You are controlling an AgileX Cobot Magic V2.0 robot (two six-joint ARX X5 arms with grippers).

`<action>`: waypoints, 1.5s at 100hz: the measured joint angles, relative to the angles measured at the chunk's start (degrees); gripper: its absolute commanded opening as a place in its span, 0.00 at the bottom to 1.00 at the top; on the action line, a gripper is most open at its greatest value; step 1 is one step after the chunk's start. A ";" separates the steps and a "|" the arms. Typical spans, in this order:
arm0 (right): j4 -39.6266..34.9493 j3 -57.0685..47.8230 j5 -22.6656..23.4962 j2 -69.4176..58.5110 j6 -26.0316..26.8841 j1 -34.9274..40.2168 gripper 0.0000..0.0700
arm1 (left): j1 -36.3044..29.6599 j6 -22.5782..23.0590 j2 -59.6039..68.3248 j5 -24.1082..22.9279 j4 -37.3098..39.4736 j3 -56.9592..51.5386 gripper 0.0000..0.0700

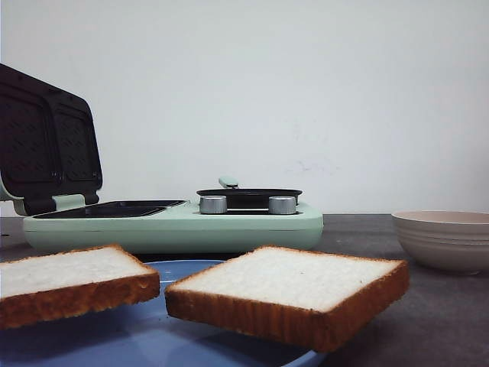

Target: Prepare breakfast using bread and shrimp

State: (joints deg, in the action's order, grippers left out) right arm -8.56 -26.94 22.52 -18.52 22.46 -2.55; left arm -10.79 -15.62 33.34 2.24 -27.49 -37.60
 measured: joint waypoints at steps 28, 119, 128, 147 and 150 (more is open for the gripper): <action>-1.97 0.00 -0.02 -0.28 3.54 1.66 0.78 | 0.00 -3.06 8.52 4.24 -10.38 0.00 0.74; -1.92 0.00 -0.02 -0.26 1.53 10.16 0.74 | 2.60 0.24 41.09 26.75 -9.11 0.00 0.74; -1.92 0.00 -0.02 -0.26 1.36 10.27 0.74 | 2.99 0.39 42.97 30.88 -8.09 -0.24 0.74; -1.92 0.00 -0.04 -0.26 1.22 10.34 0.74 | 3.45 0.68 46.62 35.91 -7.50 -1.05 0.73; -1.92 0.00 -0.02 -0.26 1.03 10.34 0.74 | 3.45 0.70 46.99 36.30 -7.43 -1.14 0.72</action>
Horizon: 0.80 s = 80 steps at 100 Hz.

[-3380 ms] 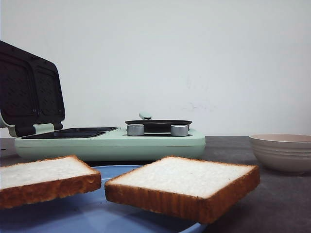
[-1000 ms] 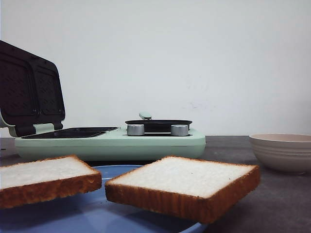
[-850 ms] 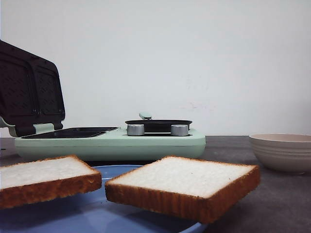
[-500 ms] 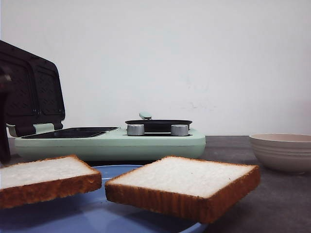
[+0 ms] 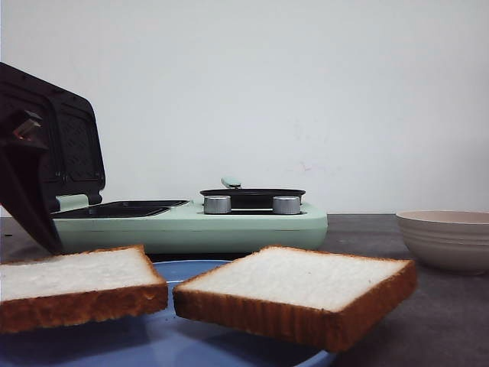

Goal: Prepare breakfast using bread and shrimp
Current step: 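Lower the left gripper and grasp the bread slice nearest it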

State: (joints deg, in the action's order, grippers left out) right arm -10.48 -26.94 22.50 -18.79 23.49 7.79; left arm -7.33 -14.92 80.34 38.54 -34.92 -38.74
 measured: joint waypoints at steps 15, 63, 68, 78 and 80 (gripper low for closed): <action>0.00 0.00 -0.02 0.00 -0.70 0.00 0.68 | 0.04 0.42 0.44 0.24 0.13 -0.02 0.37; 0.00 0.00 -0.22 0.00 -0.94 0.07 0.67 | -0.61 1.09 1.36 6.75 0.57 0.42 0.00; 0.00 0.00 -0.22 0.00 -0.96 0.07 0.67 | -0.61 1.11 1.36 6.91 0.46 0.42 0.00; 0.00 0.00 -0.22 0.00 -0.96 0.07 0.67 | -0.61 1.29 0.85 7.52 0.31 0.42 0.00; 0.00 0.00 -0.22 0.00 -0.96 0.07 0.67 | -0.63 1.31 0.52 7.52 0.22 0.42 0.00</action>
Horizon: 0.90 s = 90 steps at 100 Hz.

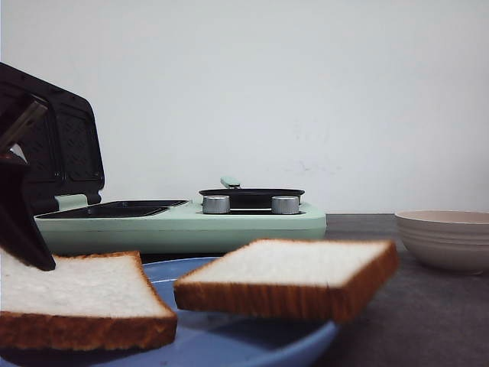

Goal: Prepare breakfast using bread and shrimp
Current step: 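Lower the left gripper and grasp the bread slice nearest it, then lift the bread slice with the left gripper over the grill plate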

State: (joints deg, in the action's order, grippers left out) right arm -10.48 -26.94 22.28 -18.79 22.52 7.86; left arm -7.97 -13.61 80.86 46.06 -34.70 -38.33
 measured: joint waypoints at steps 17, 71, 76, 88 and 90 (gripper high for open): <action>0.00 0.00 0.00 0.00 0.00 0.00 0.67 | -0.09 0.20 -3.15 -0.59 -2.34 -1.31 0.00; 0.00 0.00 -1.31 0.00 0.00 0.02 0.67 | -0.09 -1.22 -11.19 -1.14 -1.81 -18.86 0.00; 0.00 0.00 -1.49 0.00 0.00 0.00 0.67 | -0.09 -2.40 -11.19 -1.29 -0.28 -21.03 0.00; 0.00 0.00 -1.53 0.00 -0.02 0.00 0.67 | -0.20 -5.40 -11.19 -6.36 4.26 -26.36 0.00; 0.00 0.00 -1.53 0.00 -0.02 0.02 0.67 | -0.20 -5.70 -11.19 -7.67 4.98 -27.28 0.00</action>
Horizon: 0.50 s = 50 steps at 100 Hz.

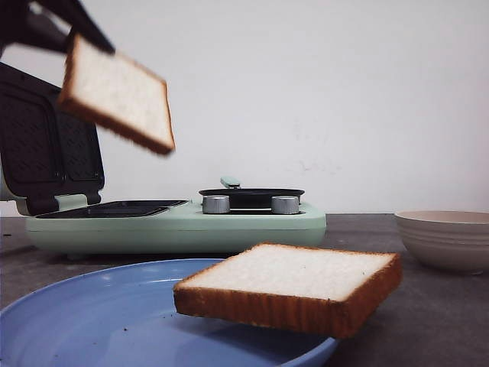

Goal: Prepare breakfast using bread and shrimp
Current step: 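Lift the bread slice with the left gripper over the grill plate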

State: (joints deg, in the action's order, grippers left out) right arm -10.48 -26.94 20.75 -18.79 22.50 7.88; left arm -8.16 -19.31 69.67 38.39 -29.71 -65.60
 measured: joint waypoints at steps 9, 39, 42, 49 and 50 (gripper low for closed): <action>0.00 0.00 0.00 0.00 0.00 0.00 0.67 | 0.00 -1.09 0.11 -5.57 3.39 -3.74 0.00; 0.00 0.00 0.00 0.00 -0.79 0.00 0.67 | -0.68 0.26 7.96 -19.06 5.92 -14.43 0.00; -0.04 0.00 0.00 -0.02 -1.14 -0.02 0.67 | -0.90 0.81 9.18 -19.85 5.95 -15.37 0.00; -0.24 0.00 0.00 -0.24 -1.57 -0.02 0.67 | -1.62 2.21 11.98 -21.77 5.92 -17.55 0.00; -0.31 0.00 -0.02 -0.31 -1.62 -0.02 0.67 | -1.73 2.36 12.33 -21.97 5.92 -17.84 0.00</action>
State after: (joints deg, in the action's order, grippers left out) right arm -10.79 -26.94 20.73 -19.09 20.88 7.86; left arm -9.89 -16.95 82.00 16.43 -23.79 -83.44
